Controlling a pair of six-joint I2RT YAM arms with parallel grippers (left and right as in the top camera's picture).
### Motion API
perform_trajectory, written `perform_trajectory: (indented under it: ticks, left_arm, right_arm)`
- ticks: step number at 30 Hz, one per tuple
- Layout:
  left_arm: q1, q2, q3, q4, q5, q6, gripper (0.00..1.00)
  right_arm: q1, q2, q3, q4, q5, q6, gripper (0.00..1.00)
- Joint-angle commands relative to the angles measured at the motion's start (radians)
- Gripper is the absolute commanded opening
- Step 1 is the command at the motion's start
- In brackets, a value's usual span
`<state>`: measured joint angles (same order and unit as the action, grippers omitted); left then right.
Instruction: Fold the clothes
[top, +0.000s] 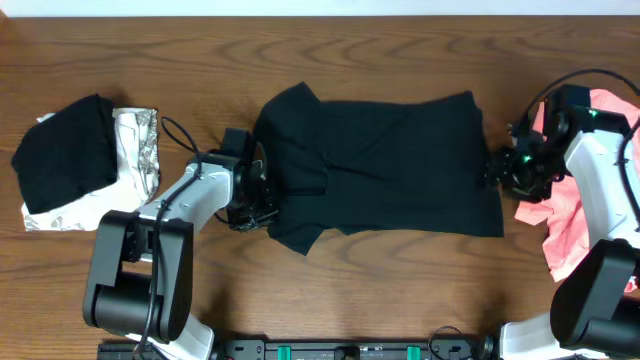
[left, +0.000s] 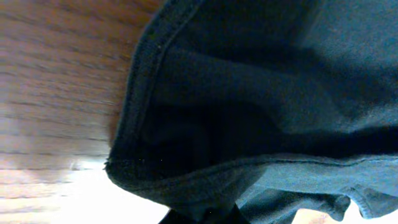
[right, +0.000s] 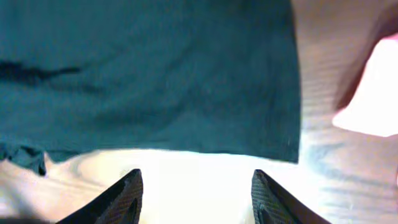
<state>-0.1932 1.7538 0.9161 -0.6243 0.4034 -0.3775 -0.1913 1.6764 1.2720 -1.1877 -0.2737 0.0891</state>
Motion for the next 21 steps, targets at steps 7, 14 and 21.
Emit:
perform_trajectory:
  ticks: [7, 14, 21]
  left_arm:
    - [0.004, 0.002, 0.005, -0.151, -0.049, 0.029, 0.06]
    - [0.004, 0.002, 0.004, -0.175, -0.05, 0.044, 0.06]
    - [0.004, 0.002, 0.004, -0.155, -0.05, 0.043, 0.07]
  right_arm:
    - [0.01, -0.003, -0.096, 0.053, 0.003, -0.016, 0.49]
    - [0.037, -0.003, -0.155, 0.299, -0.09, -0.016, 0.01]
    - [0.08, -0.002, -0.154, 0.708, -0.158, 0.045, 0.01]
